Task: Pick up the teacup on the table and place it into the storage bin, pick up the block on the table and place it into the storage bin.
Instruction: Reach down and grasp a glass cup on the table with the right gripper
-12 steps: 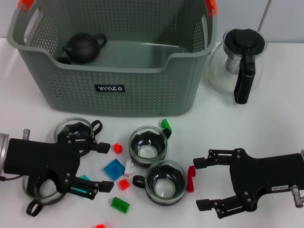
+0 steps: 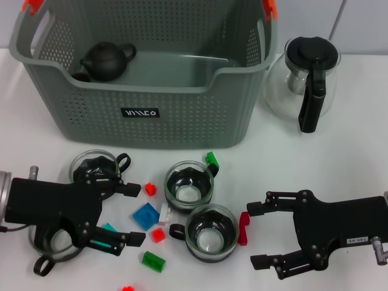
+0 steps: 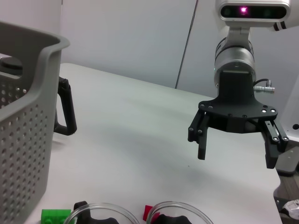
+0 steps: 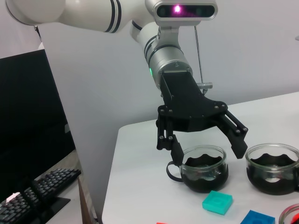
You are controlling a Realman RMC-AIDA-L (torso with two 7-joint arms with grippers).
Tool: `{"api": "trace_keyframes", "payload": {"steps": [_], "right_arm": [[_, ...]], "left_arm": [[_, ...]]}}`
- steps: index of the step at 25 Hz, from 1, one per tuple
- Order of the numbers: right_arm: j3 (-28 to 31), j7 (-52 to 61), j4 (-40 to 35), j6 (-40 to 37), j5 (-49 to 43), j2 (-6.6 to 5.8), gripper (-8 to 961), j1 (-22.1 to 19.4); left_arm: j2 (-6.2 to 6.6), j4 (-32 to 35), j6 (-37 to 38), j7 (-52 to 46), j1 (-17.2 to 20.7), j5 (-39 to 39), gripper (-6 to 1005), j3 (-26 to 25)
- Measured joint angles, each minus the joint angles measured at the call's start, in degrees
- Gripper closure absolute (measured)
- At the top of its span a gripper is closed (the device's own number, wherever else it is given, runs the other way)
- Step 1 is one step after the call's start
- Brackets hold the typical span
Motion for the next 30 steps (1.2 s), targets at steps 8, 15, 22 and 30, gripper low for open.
{"api": "trace_keyframes", "payload": {"steps": [8,15,22,30], "right_arm": [[0.1,7.9,-1.4,0.0,0.1,-0.22,37,0.9],[-3.5,28.7,-8.7,-0.5,-5.0,-0.22,38,4.9],[-5.3,32.2,-12.0,-6.9,-5.5,-0.51,40,7.9],[-6.2,38.0,-11.5,-11.2,-6.2,-1.47,47,13.4]], "left_arm": [[0.32,-3.3,5.3,-6.8,0.5,-0.4,66,-5.2],[1.98,-4.6,8.0,-14.8,0.0,-0.4,66,-11.9],[2.40,-4.4,7.8,-15.0,0.2,-0.1,66,-12.2],[2.35,-4.2,7.3,-14.6,0.0,0.0,66,-12.2]]}}
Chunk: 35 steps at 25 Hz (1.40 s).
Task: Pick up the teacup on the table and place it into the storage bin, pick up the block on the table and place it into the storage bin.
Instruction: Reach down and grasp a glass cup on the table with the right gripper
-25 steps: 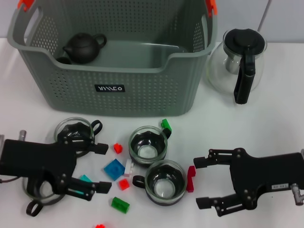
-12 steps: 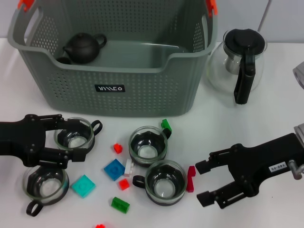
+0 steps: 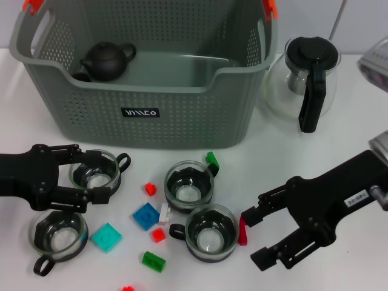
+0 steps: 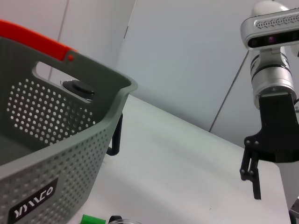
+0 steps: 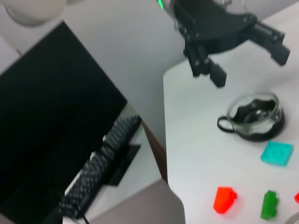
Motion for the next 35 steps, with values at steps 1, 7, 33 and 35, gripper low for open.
{"api": "trace_keyframes", "payload": {"steps": [1,7,33,35], "right_arm": [[-0.9,0.0,-0.1,0.3,-0.3,0.00,48,0.5],[-4.0,0.2,-3.3,1.2,-5.8,0.58,57,4.2],[-32.1,-9.3,-8.1,17.0,-4.4,1.95,89,7.9],[-33.5,-9.3,-7.8,18.1,-4.2,1.98,92,7.9]], "left_arm": [[0.02,0.0,0.0,0.0,0.0,0.0,66,0.0],[0.14,0.0,-0.3,0.0,0.0,0.0,67,-0.1],[-0.29,1.0,-1.9,0.7,0.0,-0.5,68,-1.7],[-0.33,1.1,-2.1,0.8,0.0,-0.5,68,-1.7]]}}
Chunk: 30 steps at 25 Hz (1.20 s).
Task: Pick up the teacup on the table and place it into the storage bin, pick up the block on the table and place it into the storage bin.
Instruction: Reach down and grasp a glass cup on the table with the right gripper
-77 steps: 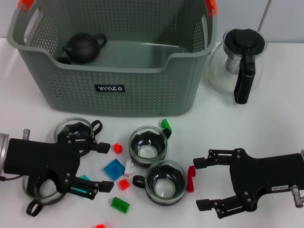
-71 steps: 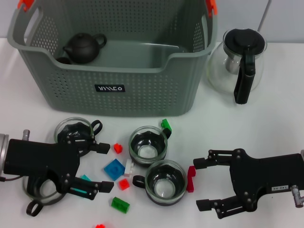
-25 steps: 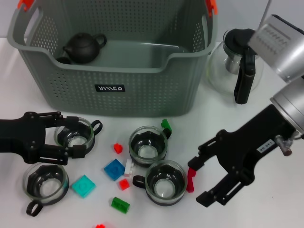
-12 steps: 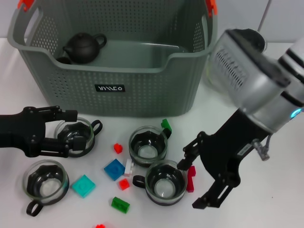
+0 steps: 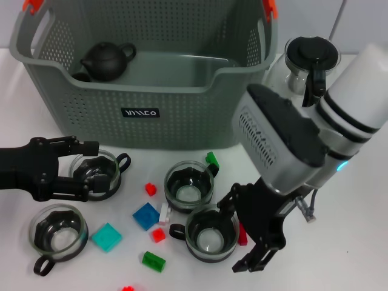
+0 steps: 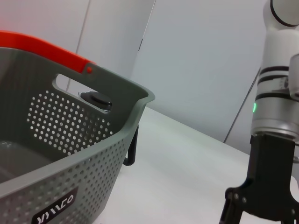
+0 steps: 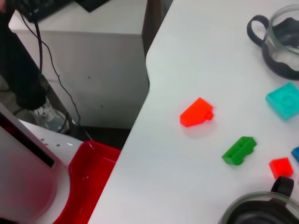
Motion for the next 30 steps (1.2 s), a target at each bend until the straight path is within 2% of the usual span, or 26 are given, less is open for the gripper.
{"api": "trace_keyframes", "payload": {"steps": [11,30], "right_arm": [[-8.3,0.6,0.6,6.7,0.5,0.21,226,-0.2],[-16.5,2.7,0.1,13.3,1.2,0.29,219,-0.7]], "left_arm": [[0.14,1.9,-1.6,0.9,0.1,0.3,68,0.0],[0.18,1.9,-1.6,1.5,0.1,0.5,69,0.0]]}}
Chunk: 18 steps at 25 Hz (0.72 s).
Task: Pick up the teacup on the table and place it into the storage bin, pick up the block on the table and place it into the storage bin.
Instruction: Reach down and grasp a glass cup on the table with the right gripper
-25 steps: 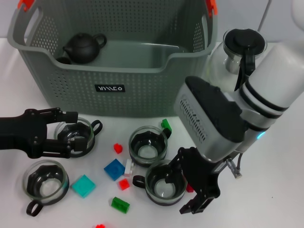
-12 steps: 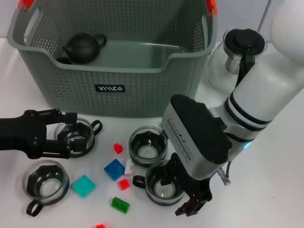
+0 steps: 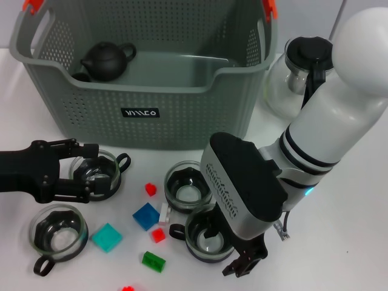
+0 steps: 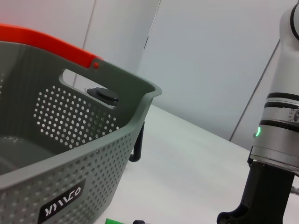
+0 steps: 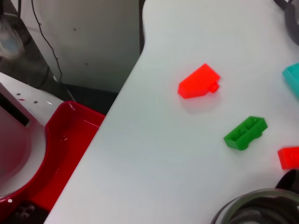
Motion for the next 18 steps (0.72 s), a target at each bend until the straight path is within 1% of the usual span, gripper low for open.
{"api": "trace_keyframes", "payload": {"steps": [11,18], "right_arm": [[-0.6,0.2,0.2,1.0,-0.1,0.00,219,0.0],[-2.9,1.0,0.4,1.4,-0.2,0.00,344,0.0]], "left_arm": [[-0.01,0.0,-0.1,0.1,0.1,0.0,69,0.0],[0.07,0.0,-0.2,0.1,0.2,0.0,69,0.0]]}}
